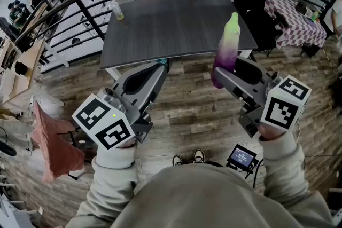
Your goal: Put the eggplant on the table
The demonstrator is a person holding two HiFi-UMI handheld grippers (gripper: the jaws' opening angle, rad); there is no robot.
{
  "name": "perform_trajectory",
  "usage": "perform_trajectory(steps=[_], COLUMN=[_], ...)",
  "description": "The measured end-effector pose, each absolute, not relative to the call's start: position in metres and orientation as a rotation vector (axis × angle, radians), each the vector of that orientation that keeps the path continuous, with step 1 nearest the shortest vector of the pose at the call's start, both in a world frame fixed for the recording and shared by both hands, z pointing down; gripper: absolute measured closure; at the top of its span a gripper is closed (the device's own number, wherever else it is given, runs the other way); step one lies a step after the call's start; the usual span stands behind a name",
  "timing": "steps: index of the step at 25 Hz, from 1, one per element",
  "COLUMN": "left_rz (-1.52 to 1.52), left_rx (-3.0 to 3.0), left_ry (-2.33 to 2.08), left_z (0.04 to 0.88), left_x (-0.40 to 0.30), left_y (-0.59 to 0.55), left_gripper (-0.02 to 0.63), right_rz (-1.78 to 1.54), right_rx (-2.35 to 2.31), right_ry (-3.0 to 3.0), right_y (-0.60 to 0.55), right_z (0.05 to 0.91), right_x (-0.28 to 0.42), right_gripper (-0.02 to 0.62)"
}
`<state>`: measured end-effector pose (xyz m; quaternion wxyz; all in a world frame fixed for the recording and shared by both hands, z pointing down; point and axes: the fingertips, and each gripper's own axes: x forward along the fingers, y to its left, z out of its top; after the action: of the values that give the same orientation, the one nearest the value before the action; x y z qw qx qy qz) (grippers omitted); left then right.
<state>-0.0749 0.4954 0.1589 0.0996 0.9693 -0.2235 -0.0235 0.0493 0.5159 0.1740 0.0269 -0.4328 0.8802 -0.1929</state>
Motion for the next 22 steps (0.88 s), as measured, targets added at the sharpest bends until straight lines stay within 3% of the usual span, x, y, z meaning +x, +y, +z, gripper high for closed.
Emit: perform_trajectory(steps=[15, 22], left_rz=[-0.069, -0.044], left_rx=[2.865, 2.882], left_ry=[-0.602, -0.597], left_z=[0.162, 0.16], left_x=[-0.067, -0.025], left_y=[0.495, 0.491], left_gripper=[0.604, 0.604], right_rz=[-0.672, -0.654], right_rx=[-1.321, -1.31], right_ry=[2.688, 2.698], right_y=[0.515, 0.513], right_z=[0.174, 0.172], right_x=[0.047, 0.08], right_gripper=[0.377, 0.377])
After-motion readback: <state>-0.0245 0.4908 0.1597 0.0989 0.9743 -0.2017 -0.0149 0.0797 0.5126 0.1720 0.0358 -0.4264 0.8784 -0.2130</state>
